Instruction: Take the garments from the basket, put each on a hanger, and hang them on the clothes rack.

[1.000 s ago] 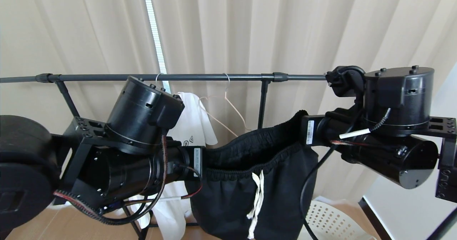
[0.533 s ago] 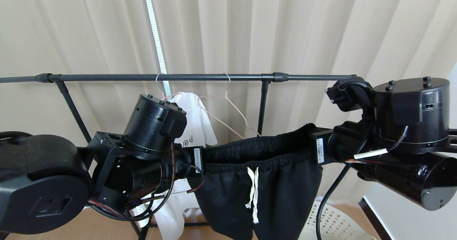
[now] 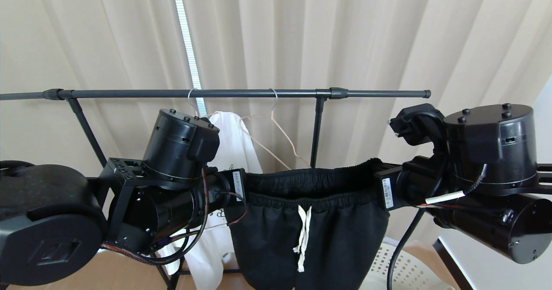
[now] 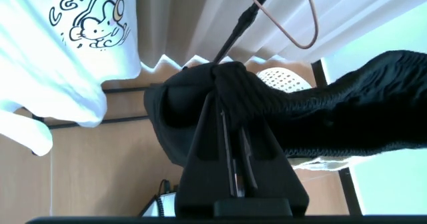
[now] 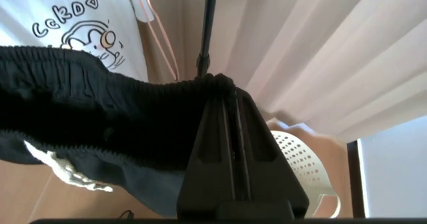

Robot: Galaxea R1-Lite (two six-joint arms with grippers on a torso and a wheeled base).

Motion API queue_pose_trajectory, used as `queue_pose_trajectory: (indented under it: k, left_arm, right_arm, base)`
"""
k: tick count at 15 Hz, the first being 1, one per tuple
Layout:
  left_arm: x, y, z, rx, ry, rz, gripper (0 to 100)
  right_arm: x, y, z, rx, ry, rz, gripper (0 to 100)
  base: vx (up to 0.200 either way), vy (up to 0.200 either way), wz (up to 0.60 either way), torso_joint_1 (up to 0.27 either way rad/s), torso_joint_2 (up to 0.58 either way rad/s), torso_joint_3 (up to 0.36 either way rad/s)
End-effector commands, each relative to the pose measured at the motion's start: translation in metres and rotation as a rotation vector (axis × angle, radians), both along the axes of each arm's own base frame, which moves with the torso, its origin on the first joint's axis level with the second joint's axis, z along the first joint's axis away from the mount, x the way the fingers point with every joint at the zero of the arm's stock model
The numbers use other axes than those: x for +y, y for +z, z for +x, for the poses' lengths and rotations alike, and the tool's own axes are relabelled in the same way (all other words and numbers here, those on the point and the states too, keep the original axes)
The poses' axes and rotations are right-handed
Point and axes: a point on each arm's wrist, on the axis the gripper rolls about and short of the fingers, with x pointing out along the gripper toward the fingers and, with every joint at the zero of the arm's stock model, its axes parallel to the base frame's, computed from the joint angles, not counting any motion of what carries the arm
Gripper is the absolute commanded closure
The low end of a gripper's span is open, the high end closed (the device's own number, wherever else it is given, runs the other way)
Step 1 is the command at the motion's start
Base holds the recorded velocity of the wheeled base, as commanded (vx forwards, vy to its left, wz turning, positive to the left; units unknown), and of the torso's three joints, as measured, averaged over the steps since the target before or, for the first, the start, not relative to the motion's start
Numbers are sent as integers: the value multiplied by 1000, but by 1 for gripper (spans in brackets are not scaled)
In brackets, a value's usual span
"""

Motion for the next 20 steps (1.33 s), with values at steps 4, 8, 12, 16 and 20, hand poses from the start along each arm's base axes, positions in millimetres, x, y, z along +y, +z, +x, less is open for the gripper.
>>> queue_pose_trajectory:
  k: [4, 8, 12, 16, 20]
  left_arm:
    - [0, 4, 1, -21, -2, -21, 100]
    - [-1, 7, 1, -37, -6, -35, 100]
    - [-3, 10, 2, -57, -5, -55, 100]
    - [-3, 14, 4, -96, 2, -87, 100]
    - [-3, 15, 3, -98, 6, -104, 100]
  right_arm:
    - [3, -9, 4, 26, 0, -23, 100]
    - [5, -21, 6, 53, 17, -83, 100]
    - [-1, -31, 0, 72, 58, -172, 0]
    - [-17, -47, -19, 126, 263, -324, 0]
    - [-20, -52, -30, 168, 471, -262, 0]
  base:
    - [0, 0, 0, 0, 0, 0]
    - [0, 0, 0, 0, 0, 0]
    - [0, 0, 0, 0, 0, 0]
    - [0, 0, 0, 0, 0, 0]
    - [0, 0, 0, 0, 0, 0]
